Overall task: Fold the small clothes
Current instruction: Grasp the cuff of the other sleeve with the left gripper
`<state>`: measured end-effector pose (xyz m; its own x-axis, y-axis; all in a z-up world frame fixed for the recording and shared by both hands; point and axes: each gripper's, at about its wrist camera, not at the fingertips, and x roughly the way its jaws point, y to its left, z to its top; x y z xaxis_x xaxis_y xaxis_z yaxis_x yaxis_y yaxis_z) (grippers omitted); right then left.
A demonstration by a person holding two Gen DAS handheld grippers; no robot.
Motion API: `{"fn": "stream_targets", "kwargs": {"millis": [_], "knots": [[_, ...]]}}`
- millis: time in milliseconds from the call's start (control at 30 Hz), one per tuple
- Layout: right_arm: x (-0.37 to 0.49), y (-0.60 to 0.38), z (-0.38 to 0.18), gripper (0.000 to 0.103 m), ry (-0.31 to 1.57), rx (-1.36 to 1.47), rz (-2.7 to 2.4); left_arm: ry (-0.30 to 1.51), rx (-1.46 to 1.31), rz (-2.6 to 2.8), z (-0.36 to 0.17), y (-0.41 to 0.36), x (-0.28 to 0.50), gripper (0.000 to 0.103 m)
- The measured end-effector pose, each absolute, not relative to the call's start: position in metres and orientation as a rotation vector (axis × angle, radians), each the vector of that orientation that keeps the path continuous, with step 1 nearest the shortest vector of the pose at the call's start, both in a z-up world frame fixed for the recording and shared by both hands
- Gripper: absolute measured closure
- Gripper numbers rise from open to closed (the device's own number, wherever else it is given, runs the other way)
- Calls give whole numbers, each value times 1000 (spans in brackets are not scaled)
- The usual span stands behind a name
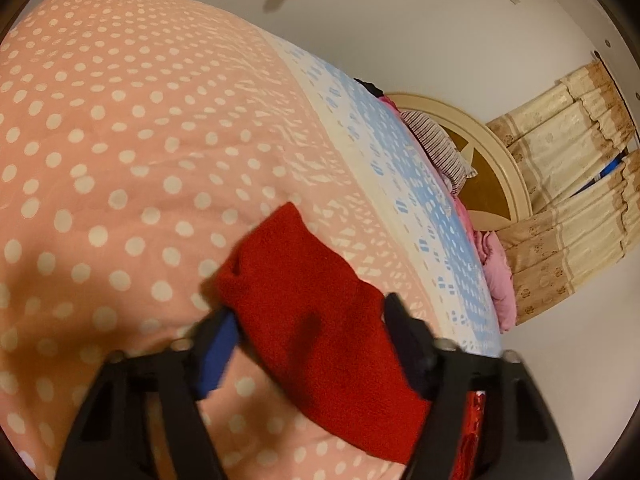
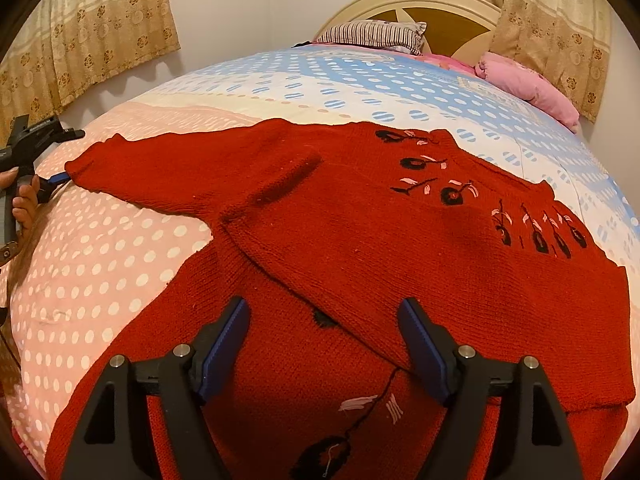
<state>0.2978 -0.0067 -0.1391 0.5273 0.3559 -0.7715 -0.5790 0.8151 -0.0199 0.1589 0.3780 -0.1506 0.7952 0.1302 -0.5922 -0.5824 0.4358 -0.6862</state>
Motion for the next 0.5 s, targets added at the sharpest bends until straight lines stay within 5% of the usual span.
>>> {"fn": "stream_targets", "kwargs": {"millis": [200,500], "knots": [[298,-7,-140,25,848,-285,567,528,-1029,488,-160,386,153,95],[300,-7,-141,24,853,-275,567,528,-962,428,-145,381,143,96]]}}
